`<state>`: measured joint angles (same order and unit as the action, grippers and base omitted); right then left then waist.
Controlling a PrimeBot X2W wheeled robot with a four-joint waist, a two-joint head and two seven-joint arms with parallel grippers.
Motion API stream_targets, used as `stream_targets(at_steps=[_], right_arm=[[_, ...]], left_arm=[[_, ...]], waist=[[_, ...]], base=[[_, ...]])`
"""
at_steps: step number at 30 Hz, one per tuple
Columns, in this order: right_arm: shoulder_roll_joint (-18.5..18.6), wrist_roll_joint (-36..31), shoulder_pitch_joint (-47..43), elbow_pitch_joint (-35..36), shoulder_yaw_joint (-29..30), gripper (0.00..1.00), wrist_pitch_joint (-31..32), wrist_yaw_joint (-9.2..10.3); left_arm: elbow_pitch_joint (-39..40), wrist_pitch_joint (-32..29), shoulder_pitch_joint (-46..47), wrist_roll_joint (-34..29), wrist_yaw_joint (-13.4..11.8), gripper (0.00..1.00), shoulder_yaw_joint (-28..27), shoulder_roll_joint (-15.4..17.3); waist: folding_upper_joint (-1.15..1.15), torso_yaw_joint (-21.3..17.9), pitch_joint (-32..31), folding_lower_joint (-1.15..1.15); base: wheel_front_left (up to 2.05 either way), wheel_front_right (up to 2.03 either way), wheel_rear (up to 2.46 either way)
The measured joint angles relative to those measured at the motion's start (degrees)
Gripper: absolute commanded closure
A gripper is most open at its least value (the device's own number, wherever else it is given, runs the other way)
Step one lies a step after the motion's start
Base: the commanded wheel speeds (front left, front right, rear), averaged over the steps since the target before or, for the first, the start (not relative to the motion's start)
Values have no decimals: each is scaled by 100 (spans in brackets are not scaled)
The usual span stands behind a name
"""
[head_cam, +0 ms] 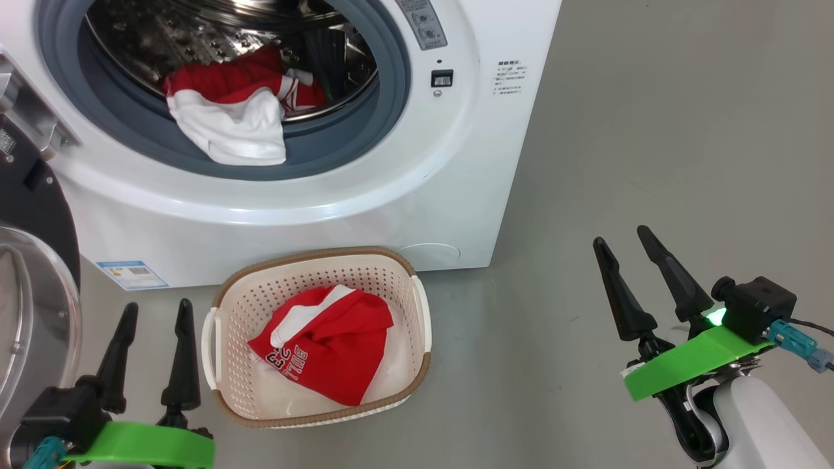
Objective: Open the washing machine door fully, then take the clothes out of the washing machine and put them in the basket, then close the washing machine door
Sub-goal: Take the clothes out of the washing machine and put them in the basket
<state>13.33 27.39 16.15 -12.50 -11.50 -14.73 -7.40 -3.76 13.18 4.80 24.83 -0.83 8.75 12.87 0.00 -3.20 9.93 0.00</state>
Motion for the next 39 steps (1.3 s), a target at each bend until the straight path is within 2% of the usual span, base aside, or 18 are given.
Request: stream_targets(at_steps=[13,18,26,39], right_arm=[[5,0,0,2,-7,0,0,0],[2,0,12,44,-1,0,0,0],[-37,-2,158,181,148,0,0,0],[-168,-15,548,361,66,0,0,0]], left_arm=[[-8,-110,57,7,-49,0,71,42],[-267,-304,681,-46,-33,0,204,140],[-1304,-487,2186,-137,169,0,341,147],[-3471,-606,4525,-411,270,0,510,148]], waist=[[0,-10,82,0],[0,-14,269,0],[0,-76,691,0],[0,-402,1445,0]], base=[[0,0,0],[0,0,0],[0,0,0],[0,0,0]])
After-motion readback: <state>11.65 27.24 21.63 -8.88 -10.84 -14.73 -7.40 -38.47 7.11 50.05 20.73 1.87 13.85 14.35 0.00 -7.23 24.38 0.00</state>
